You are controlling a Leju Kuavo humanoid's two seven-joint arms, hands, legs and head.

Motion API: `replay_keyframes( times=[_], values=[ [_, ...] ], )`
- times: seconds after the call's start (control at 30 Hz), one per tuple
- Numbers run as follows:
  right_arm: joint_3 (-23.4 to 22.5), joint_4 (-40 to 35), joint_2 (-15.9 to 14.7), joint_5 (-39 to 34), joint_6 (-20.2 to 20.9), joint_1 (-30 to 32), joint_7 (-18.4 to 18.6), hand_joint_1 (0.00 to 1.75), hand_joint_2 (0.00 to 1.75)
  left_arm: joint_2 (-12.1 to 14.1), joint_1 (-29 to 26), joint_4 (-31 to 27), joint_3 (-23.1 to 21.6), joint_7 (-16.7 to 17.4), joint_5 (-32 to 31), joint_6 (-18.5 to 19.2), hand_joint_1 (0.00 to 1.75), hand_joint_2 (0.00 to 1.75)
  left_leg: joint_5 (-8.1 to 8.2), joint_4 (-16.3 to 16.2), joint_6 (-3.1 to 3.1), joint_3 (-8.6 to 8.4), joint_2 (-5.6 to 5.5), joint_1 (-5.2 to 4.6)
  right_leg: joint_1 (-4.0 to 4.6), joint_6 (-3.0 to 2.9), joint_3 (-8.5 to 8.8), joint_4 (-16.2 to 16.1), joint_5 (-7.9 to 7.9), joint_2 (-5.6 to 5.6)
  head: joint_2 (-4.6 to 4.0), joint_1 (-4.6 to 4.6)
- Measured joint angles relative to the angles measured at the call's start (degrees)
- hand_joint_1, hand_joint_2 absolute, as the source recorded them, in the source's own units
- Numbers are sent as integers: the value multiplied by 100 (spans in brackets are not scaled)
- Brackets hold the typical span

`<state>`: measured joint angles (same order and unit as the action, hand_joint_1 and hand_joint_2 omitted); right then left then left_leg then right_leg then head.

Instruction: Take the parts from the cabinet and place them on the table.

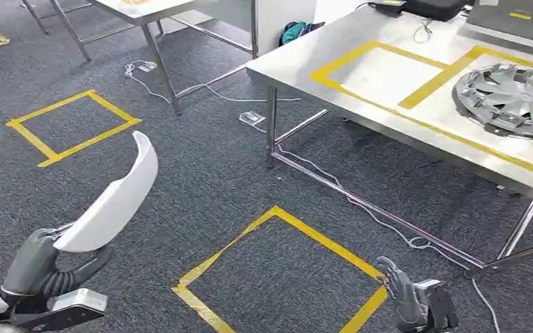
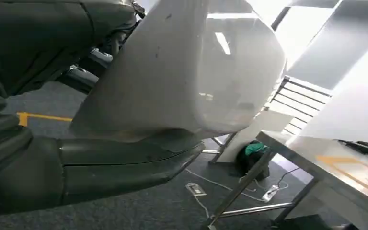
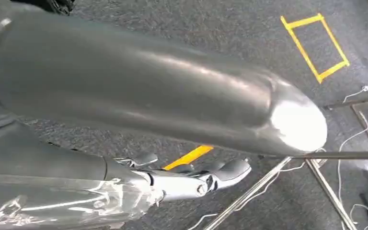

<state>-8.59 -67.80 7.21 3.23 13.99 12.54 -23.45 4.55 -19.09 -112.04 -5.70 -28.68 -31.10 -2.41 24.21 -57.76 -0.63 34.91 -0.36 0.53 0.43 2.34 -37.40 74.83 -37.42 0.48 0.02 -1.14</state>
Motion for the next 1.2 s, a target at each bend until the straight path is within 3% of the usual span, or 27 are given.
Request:
replay_keyframes(
  times=[0.03,0.07,0.1,0.17,0.2,0.23,0.27,0.3,0.4,0.43,0.5,0.53,0.57,0.6,0.63,0.7,0.73,0.77,0.87,0.93,0.97,1.0,1.03,1.07,1.1,1.13,1.2],
  values=[
    [0,4,0,-2,-2,11,4,0,0,0,-4,0,0,0,0,0,175,175,36,-1,2,-36,-5,4,-16,22,-168,131,-52,0,0,-2],
    [0,7,-2,-4,-2,17,7,0,0,0,-8,2,0,0,0,0,175,175,77,-1,15,-92,-15,8,-34,44,-216,37,42,-1,0,-2],
    [0,7,-2,-18,-4,17,4,0,0,0,-11,0,0,0,0,0,175,175,129,-1,31,-168,-22,16,-52,56,-165,-264,295,-3,0,-4],
    [0,7,-7,-33,-18,19,7,0,0,-2,-8,0,0,0,2,-4,175,175,242,0,84,-329,-24,35,-82,61,110,-1215,1055,-4,0,-4],
    [7,15,-7,-39,-28,25,7,0,0,-2,1,0,0,0,4,-7,175,175,285,-19,120,-367,-26,29,-84,65,123,-1458,1229,-21,0,-3],
    [18,22,-7,-41,-44,18,24,0,0,-2,-4,2,2,0,4,-6,175,175,315,-15,153,-361,-40,16,-65,-20,147,-1476,1031,-30,0,-17],
    [28,22,-7,-48,-59,28,28,0,0,-2,-3,0,2,0,9,-15,175,175,348,4,201,-370,-39,21,-42,-75,237,-1471,1123,-22,0,0],
    [33,22,-7,-52,-63,33,31,0,0,-4,-9,2,0,0,7,-17,175,175,332,-31,236,-407,-42,24,-37,-119,151,-1493,1138,-29,-2,-15],
    [35,17,-22,-77,-77,19,26,0,0,-9,-12,0,0,-2,11,-24,175,175,387,-248,285,-407,-23,41,-58,-232,445,-1577,1119,-6,0,7],
    [33,15,-26,-87,-81,6,24,0,0,-9,4,0,2,-7,13,-24,175,175,484,-579,293,-215,-23,35,-58,-264,488,-1591,1098,-6,0,18],
    [42,15,-31,-101,-81,8,24,0,0,-11,-6,0,-4,-7,9,-20,175,175,815,-1421,303,359,-24,30,-47,-304,530,-1595,1043,0,0,15],
    [42,17,-31,-105,-81,24,24,0,0,-13,-13,0,-7,-7,-2,-15,175,175,950,-1680,299,586,-23,27,-43,-310,561,-1595,1003,2,0,15],
    [42,17,-31,-109,-81,41,24,0,0,-18,-15,0,-9,-4,-7,-15,175,175,943,-1715,291,703,-23,21,-42,-310,605,-1595,961,8,0,15],
    [37,17,-39,-120,-81,51,22,0,0,-22,-15,0,-11,2,-11,-15,175,175,772,-1550,273,705,-24,13,-41,-307,664,-1595,917,15,0,15],
    [33,17,-42,-122,-79,52,22,0,0,-26,-15,0,-13,2,-18,-17,175,175,486,-1230,252,620,-23,4,-42,-298,726,-1596,871,20,0,15],
    [33,17,-42,-127,-79,53,22,0,0,-31,-15,0,-22,2,-28,-17,175,175,-213,-353,196,336,-8,-15,-42,-261,769,-1607,761,26,0,18],
    [31,24,-42,-133,-79,48,24,0,0,-35,-15,0,-24,2,-28,-17,175,175,-169,-90,179,325,16,-28,-1,-225,892,-1548,696,37,0,24],
    [28,24,-44,-135,-79,54,24,0,0,-37,-5,0,-31,4,-33,-17,175,175,-69,-91,176,314,14,-31,12,-180,802,-1591,634,42,0,42],
    [26,24,-57,-129,-74,44,22,0,0,-44,-25,0,-33,11,-46,-26,175,175,-117,-39,81,203,-9,-1,12,-77,1016,-1644,589,32,0,11],
    [33,24,-70,-131,-74,32,13,0,0,-55,-36,0,-31,11,-46,-28,175,175,-67,-29,14,91,-4,2,-2,-13,825,-1238,524,-5,-2,-11],
    [35,28,-70,-125,-72,33,13,0,0,-55,-31,0,-31,11,-46,-28,175,175,-29,-29,9,67,-3,-2,-9,9,543,-783,425,-6,-2,-15],
    [35,33,-70,-125,-74,39,13,0,0,-61,-35,0,-31,11,-46,-28,175,175,15,-29,2,40,-4,-4,-9,26,243,-347,223,-6,0,-9],
    [35,35,-70,-122,-74,56,13,0,0,-66,-40,0,-33,11,-46,-28,175,175,57,-31,-1,8,-8,-4,-7,41,6,-48,27,-5,-2,-24],
    [33,44,-70,-122,-74,65,13,0,0,-68,-51,0,-33,11,-46,-28,175,175,99,-31,-3,-39,-11,-5,-7,38,-151,58,-44,-5,-2,-24],
    [33,55,-72,-122,-74,65,15,0,0,-68,-55,0,-33,11,-46,-28,175,175,153,-32,0,-113,-16,-5,-7,32,-189,-78,59,-6,-2,-19],
    [33,59,-74,-122,-74,64,13,0,0,-68,-55,0,-31,11,-46,-28,175,175,206,-31,6,-191,-19,-5,-7,18,-124,-390,292,-6,-2,-26],
    [33,61,-81,-122,-74,65,13,0,0,-70,-54,0,-33,11,-46,-28,175,175,322,-28,36,-358,-19,-3,-9,-20,163,-1339,1055,-6,0,-24]
  ],
)
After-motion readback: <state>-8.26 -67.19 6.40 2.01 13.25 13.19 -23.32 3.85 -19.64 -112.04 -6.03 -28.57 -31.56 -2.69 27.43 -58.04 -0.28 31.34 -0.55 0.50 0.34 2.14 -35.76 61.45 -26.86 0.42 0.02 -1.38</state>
